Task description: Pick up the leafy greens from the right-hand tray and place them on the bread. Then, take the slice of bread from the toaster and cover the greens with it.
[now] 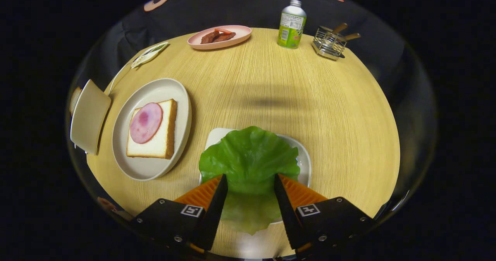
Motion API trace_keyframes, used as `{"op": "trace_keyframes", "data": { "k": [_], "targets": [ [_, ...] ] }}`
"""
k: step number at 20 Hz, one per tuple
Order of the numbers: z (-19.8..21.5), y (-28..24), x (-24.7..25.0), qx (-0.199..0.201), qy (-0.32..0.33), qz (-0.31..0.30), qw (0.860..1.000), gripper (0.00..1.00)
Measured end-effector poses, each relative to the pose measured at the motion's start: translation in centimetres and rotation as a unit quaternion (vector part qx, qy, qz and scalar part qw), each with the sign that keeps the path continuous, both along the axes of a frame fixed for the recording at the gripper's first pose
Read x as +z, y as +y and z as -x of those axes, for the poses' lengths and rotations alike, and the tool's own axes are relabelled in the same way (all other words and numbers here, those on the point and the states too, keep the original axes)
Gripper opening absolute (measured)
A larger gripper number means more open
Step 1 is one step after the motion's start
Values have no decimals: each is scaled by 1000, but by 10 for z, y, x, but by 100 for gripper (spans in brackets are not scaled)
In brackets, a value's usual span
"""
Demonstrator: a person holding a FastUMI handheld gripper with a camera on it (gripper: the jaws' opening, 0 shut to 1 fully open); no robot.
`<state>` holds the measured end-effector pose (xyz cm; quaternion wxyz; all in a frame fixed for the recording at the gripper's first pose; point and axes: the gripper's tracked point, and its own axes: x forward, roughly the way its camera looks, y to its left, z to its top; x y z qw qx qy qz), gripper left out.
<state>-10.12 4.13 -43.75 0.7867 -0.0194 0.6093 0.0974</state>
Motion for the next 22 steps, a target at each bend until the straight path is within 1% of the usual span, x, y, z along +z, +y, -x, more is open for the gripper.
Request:
{"op": "trace_keyframes", "data": {
  "k": [2,4,5,6,7,8,9,12,13,19,22],
  "targets": [
    [0,4,1,11,-2,-1,1000,59],
    [0,4,1,2,-1,1,1000,46],
    [-3,4,1,-5,0,3,1000,30],
    [-2,5,1,-9,1,2,1000,23],
    [-2,4,2,-15,3,1,1000,15],
    [-2,3,1,-24,6,-5,1000,11],
    [-2,5,3,-32,11,-15,999,4],
    [0,7,9,-59,14,-46,997,3],
    [-1,10,16,-67,10,-59,996,1],
    [-8,14,49,-103,-13,-108,989,1],
    [-16,21,72,-110,-33,-131,985,1]
  ]
}}
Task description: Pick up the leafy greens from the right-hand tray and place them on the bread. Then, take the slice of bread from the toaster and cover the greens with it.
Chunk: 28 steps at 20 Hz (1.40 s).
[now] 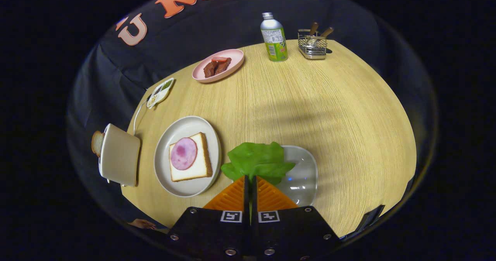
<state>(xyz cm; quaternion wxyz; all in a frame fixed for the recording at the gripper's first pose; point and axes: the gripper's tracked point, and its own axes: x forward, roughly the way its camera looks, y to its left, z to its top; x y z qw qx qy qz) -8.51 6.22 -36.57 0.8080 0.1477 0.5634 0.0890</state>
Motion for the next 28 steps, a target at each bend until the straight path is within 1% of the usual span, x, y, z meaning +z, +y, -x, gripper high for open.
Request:
{"op": "trace_keyframes", "data": {
  "k": [4,8,12,17,23,24,28],
  "targets": [
    [-13,20,34,12,-30,-25,999,1],
    [-22,53,54,43,-51,-42,997,1],
    [-29,99,67,68,-56,-74,993,1],
    [-32,145,59,108,-42,-93,989,1],
    [-28,181,34,145,-14,-105,984,1],
    [-27,184,30,157,-15,-105,982,1],
    [-27,184,6,188,-23,-66,980,1]
  ]
}}
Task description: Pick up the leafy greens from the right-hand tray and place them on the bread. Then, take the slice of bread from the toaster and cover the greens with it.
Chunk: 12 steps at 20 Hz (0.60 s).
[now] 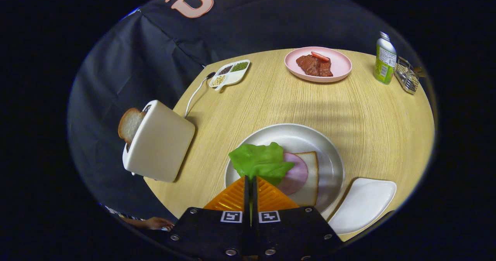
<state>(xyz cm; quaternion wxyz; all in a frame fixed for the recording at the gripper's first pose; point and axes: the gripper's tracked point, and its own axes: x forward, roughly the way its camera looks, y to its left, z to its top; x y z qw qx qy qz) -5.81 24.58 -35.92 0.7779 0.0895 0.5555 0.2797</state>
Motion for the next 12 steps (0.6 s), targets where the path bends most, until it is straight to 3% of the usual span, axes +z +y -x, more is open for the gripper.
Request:
{"op": "trace_keyframes", "data": {
  "k": [8,12],
  "targets": [
    [-14,-38,-26,37,-76,103,991,4],
    [-19,-41,-23,32,-87,106,990,15]
  ]
}}
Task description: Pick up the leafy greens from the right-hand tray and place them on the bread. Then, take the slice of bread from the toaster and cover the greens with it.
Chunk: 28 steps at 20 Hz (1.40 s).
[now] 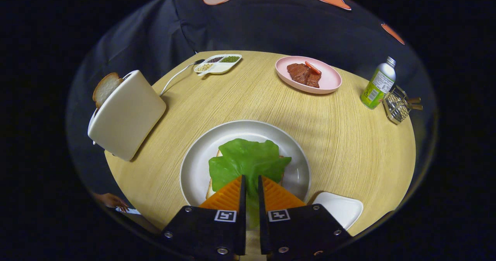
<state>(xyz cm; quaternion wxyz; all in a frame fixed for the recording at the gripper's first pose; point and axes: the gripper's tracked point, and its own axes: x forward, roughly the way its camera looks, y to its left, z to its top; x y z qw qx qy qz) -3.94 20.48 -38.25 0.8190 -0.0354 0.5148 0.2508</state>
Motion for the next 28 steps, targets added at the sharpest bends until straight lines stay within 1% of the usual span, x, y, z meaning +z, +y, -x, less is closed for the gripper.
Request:
{"op": "trace_keyframes", "data": {
  "k": [1,2,3,4,5,9,10,11,13,15,18,20,24,28],
  "targets": [
    [-5,-3,2,-11,-9,3,1000,21],
    [-9,-6,4,-21,-14,4,1000,23],
    [-10,-9,7,-31,-17,4,999,33],
    [-15,-12,12,-41,-25,1,999,39],
    [-19,-14,17,-48,-33,0,998,57],
    [-32,-16,48,-67,-62,-6,996,81],
    [-37,-16,57,-72,-73,-4,995,83],
    [-41,-14,68,-77,-84,-3,993,87],
    [-45,-6,92,-77,-97,-9,992,92],
    [-48,3,115,-72,-109,-13,991,95],
    [-49,23,145,-51,-117,-4,992,95],
    [-55,31,164,-52,-129,16,990,95],
    [-54,83,205,-41,-114,-2,993,95],
    [-54,138,227,-18,-98,4,995,95]
  ]
}}
